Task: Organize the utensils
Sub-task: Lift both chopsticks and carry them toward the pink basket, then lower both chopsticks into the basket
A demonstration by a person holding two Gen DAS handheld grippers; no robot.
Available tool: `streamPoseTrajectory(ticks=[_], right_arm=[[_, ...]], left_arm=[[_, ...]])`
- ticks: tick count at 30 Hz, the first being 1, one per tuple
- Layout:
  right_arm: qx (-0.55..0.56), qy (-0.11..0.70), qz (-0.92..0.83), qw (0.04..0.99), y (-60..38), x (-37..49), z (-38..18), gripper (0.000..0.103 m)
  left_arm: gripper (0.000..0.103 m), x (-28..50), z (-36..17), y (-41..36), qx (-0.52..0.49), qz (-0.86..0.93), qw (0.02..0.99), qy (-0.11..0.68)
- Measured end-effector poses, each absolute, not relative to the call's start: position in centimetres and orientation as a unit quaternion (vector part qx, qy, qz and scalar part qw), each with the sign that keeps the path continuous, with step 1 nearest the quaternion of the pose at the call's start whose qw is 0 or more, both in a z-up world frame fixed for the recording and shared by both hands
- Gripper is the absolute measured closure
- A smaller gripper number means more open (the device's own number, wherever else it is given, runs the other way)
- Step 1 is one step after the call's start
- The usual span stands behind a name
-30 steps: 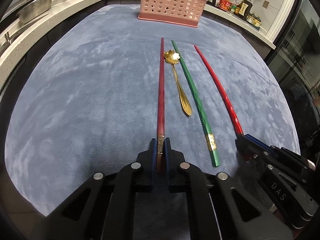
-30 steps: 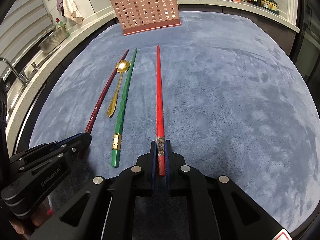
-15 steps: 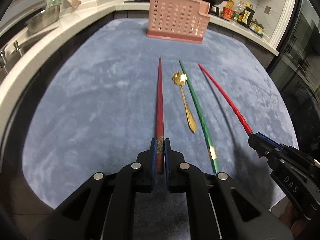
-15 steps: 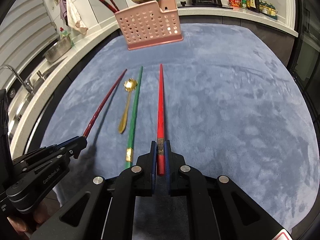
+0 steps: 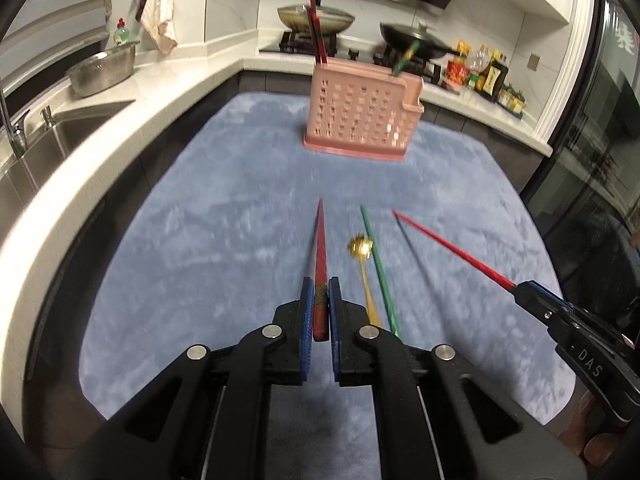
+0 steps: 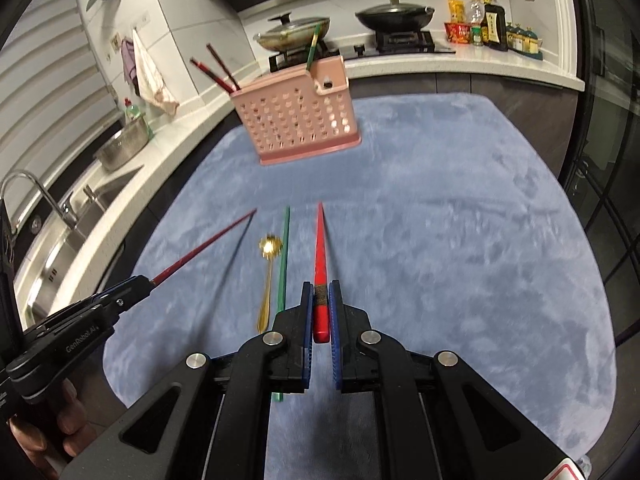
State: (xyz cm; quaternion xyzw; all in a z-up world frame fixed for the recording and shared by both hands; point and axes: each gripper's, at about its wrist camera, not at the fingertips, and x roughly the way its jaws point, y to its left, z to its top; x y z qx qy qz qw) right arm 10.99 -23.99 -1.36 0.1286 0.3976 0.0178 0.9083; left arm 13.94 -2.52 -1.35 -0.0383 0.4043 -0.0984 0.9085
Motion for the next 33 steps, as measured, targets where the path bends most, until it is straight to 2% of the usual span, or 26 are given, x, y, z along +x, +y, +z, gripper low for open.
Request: streamPoseTrajectory(ticks=[15,33], right_arm=[[0.130,0.317,0.019,0.939,-25.5,14.6,5.7,0.095],[0.136,0.284,0.041,0.948,-26.4,20.1,8.9,0.095]], left_arm=[[0.096,18.2,5.9,-2.1,-0.047,-0.092,0.940,0.326],[0.096,23.9,10.6,-3.4,-0.051,-0.102,0.952,0.283]])
